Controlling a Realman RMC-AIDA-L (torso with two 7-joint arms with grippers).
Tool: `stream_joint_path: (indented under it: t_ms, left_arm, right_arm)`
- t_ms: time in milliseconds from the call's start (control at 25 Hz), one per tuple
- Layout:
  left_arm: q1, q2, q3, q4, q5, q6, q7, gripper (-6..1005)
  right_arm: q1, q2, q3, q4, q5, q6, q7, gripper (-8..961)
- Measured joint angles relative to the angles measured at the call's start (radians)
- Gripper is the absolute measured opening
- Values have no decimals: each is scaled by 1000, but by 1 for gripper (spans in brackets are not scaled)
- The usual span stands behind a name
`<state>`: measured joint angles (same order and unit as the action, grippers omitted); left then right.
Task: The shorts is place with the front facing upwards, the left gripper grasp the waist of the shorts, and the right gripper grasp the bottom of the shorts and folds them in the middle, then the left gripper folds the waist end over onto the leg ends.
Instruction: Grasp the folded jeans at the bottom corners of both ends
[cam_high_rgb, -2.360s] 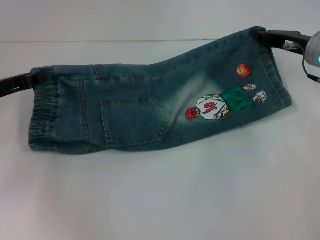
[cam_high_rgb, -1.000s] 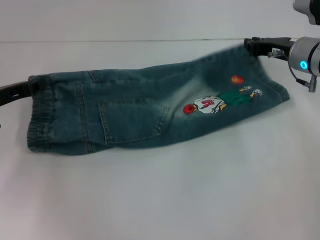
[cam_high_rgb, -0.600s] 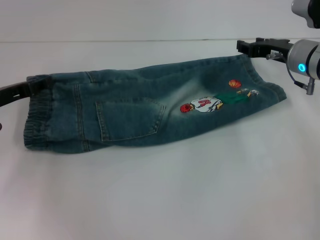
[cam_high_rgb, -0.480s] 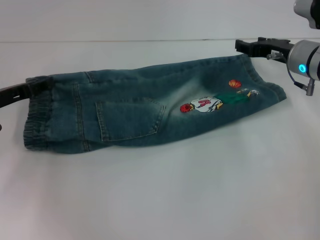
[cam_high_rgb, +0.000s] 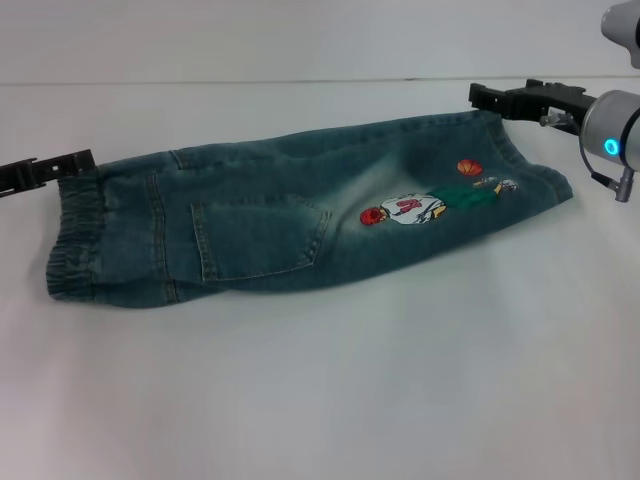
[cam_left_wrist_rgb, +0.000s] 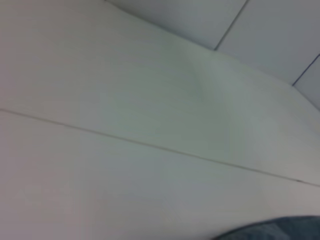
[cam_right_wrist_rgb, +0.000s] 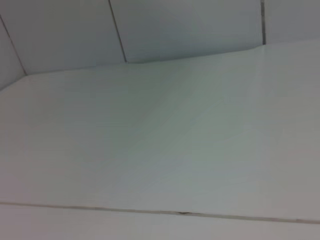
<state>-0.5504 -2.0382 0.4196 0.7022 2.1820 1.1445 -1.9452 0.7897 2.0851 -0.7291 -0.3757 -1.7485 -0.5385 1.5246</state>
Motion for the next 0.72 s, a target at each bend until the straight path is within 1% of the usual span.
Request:
stream_joint_path:
  t_ms: [40, 80, 120, 240, 320, 360, 400, 520, 640, 680, 720]
  left_arm:
    - [-2, 9, 0, 4, 13, 15, -20, 873]
    - [-12, 21, 1, 33, 82, 47, -82, 887]
    - [-19, 24, 1, 57, 125, 65, -118, 901]
    - [-29, 32, 1, 108, 191, 128, -197, 900]
    - [-33, 45, 1, 141, 215, 198, -248, 900]
    - [-37, 60, 1, 179, 247, 274, -308, 900]
    - [-37, 60, 1, 179, 247, 274, -308, 900]
    - [-47, 73, 1, 225, 323, 366, -406, 899]
    - [-67, 86, 1, 236, 399, 458, -466, 899]
    - [-79, 93, -2, 237, 436, 508, -487, 899]
    - [-79, 93, -2, 237, 436, 508, -487, 898]
  right_arm:
    - [-1, 0, 1, 0, 3, -2, -3, 912]
    - [-2, 0, 2, 0, 5, -6, -6, 938]
    - [-2, 0, 3, 0, 5, -8, -8, 937]
    - [-8, 0, 3, -2, 10, -15, -9, 932]
    - [-15, 0, 3, -6, 24, -20, -14, 931]
    - [-19, 0, 3, -6, 37, -27, -21, 931]
    - [-24, -1, 3, -7, 50, -36, -29, 931]
    - [-42, -3, 4, -8, 100, -64, -56, 931]
    - [-62, -6, 5, -8, 147, -92, -85, 931]
    - [-67, -7, 5, -8, 158, -101, -92, 931]
    - [-72, -7, 5, -8, 167, -109, -99, 931]
